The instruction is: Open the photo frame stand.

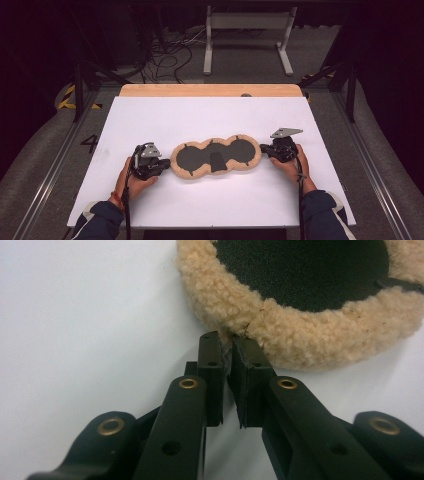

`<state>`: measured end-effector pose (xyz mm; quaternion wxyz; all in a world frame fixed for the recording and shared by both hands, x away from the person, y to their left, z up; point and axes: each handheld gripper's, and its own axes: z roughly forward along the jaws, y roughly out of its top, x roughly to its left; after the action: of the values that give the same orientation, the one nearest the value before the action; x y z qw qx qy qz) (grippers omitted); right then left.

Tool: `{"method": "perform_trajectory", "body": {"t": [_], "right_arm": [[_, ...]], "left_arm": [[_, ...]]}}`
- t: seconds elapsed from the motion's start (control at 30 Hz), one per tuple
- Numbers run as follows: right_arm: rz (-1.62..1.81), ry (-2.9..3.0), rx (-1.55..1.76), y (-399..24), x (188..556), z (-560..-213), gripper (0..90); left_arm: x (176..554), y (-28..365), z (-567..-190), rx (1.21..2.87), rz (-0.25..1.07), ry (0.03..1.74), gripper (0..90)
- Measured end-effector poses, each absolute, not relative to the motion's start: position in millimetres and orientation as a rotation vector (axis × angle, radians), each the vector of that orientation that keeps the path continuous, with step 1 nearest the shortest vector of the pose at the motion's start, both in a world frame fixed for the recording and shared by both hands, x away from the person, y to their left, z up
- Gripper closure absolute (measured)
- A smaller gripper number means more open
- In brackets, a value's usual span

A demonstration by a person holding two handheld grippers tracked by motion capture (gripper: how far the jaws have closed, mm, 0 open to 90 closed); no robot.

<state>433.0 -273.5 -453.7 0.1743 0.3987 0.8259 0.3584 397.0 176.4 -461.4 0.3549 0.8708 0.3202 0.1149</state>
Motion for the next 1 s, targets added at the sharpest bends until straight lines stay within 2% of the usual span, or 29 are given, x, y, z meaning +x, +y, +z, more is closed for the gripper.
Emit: {"method": "perform_trajectory", "body": {"t": [0.13, 0.4, 0.6, 1.0], "right_arm": [[1.027, 2.319, 1.182, -273.7, 439.6, -453.8, 89.4], [1.041, 2.364, 1.147, -276.6, 436.2, -453.3, 90.0], [1.048, 2.472, 0.984, -285.8, 421.7, -452.2, 90.0], [1.019, 2.479, 0.982, -287.3, 405.2, -450.9, 90.0]], "left_arm": [[403.5, 173.6, -461.4, 2.247, 0.285, 0.829, 87.0], [408.5, 176.3, -462.4, 2.239, 0.259, 0.815, 88.0], [413.4, 177.9, -462.1, 2.242, 0.218, 0.796, 89.6], [412.1, 174.3, -461.2, 2.265, 0.237, 0.766, 89.7]]}}
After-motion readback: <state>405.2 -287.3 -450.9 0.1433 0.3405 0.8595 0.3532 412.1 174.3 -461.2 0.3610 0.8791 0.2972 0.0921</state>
